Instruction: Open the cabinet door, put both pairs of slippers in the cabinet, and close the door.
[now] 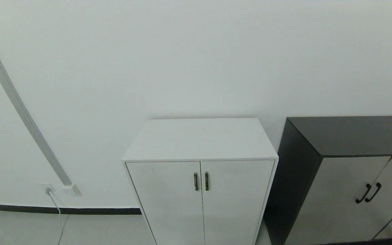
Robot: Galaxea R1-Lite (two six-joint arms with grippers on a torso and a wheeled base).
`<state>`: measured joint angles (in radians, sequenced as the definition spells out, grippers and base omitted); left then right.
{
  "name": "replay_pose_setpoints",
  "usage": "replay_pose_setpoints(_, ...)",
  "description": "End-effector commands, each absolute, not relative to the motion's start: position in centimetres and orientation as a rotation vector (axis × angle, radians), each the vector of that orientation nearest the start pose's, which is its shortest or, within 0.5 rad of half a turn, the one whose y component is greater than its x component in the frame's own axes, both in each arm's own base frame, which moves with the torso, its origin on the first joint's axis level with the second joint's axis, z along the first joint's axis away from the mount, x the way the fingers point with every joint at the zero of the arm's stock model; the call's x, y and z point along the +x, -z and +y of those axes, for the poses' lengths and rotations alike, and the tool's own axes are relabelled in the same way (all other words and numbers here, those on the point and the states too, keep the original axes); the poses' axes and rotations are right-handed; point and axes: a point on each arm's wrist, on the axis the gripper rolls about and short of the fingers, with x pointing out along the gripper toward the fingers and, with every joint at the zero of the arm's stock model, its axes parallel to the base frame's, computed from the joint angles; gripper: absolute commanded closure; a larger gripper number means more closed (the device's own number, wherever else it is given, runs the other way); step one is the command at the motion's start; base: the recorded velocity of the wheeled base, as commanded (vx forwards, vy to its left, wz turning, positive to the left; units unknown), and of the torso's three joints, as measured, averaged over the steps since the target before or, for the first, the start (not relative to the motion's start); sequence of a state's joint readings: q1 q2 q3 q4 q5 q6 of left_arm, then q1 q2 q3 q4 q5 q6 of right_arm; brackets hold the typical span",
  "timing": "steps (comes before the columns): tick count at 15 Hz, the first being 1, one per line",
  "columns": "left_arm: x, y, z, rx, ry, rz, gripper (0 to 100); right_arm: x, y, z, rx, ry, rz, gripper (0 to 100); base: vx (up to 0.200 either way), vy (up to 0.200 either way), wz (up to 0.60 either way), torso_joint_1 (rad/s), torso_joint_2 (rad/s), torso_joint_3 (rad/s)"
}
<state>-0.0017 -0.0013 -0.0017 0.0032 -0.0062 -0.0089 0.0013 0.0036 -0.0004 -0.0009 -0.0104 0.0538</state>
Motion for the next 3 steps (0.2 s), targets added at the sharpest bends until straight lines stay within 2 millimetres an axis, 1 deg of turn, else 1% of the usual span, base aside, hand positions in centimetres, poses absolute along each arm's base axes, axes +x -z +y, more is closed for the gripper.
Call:
replay_pose_setpoints(1,-2.29,-7.56,-0.01,-0.009,0.008,0.002,100,-2.26,-7.57,-0.02,0.057,0.008,0.001,100,0.0,0.0,0.0,0.0,0.0,0.0)
replay_pose_setpoints(3,-2.29,-7.56,-0.01,-0.009,0.008,0.002,100,-2.27,-7.61,-0.02,0.055,0.006,0.0,100,0.0,0.0,0.0,0.0,0.0,0.0)
